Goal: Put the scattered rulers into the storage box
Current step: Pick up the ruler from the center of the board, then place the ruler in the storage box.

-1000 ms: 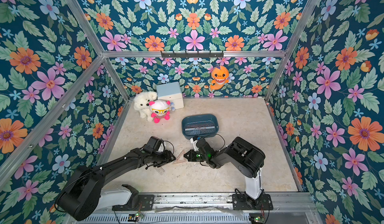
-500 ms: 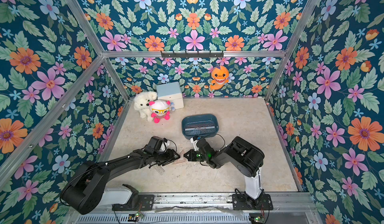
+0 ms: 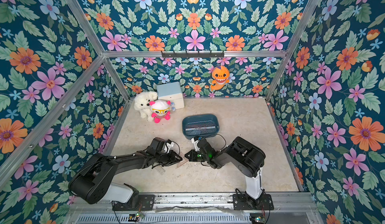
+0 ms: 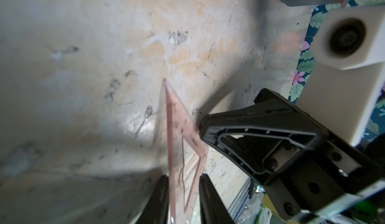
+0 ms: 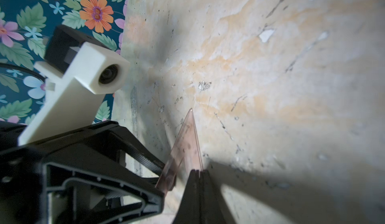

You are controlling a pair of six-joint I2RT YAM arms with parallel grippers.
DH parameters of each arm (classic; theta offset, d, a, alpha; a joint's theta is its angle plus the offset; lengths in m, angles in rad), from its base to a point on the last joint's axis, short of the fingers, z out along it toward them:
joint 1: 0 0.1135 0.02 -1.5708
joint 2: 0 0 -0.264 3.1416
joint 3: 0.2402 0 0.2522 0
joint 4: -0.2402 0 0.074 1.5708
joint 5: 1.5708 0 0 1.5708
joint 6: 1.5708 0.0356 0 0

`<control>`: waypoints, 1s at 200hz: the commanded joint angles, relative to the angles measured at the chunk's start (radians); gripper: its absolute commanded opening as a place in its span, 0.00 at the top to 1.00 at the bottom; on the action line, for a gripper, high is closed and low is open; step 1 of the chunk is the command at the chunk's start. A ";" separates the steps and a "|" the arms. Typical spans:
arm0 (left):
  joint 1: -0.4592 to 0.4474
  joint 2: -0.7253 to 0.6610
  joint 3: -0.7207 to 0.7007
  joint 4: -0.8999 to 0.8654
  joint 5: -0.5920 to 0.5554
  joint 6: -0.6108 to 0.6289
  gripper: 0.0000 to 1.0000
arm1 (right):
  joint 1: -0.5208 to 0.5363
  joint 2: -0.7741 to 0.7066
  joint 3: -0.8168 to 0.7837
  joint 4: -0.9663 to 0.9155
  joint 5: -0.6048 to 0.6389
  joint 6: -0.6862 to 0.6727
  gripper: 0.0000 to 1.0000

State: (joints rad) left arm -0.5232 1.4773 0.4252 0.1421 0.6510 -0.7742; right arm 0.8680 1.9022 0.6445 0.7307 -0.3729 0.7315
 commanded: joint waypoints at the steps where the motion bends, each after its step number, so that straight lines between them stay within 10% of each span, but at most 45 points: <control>1: -0.009 0.060 -0.012 -0.222 -0.165 0.021 0.73 | 0.002 0.005 -0.011 -0.144 0.014 -0.009 1.00; 99: -0.023 -0.058 0.086 -0.331 -0.187 0.045 1.00 | -0.046 -0.219 -0.042 -0.251 0.009 -0.041 1.00; 133: -0.062 -0.058 0.383 -0.467 -0.246 0.089 1.00 | -0.130 -0.429 -0.070 -0.399 0.031 -0.114 1.00; 200: -0.092 0.445 1.066 -0.550 -0.257 0.154 1.00 | -0.343 -0.604 -0.153 -0.433 -0.029 -0.157 1.00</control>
State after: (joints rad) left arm -0.6064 1.7939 1.3312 -0.3340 0.4015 -0.6601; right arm 0.5892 1.3304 0.5098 0.3233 -0.3733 0.6064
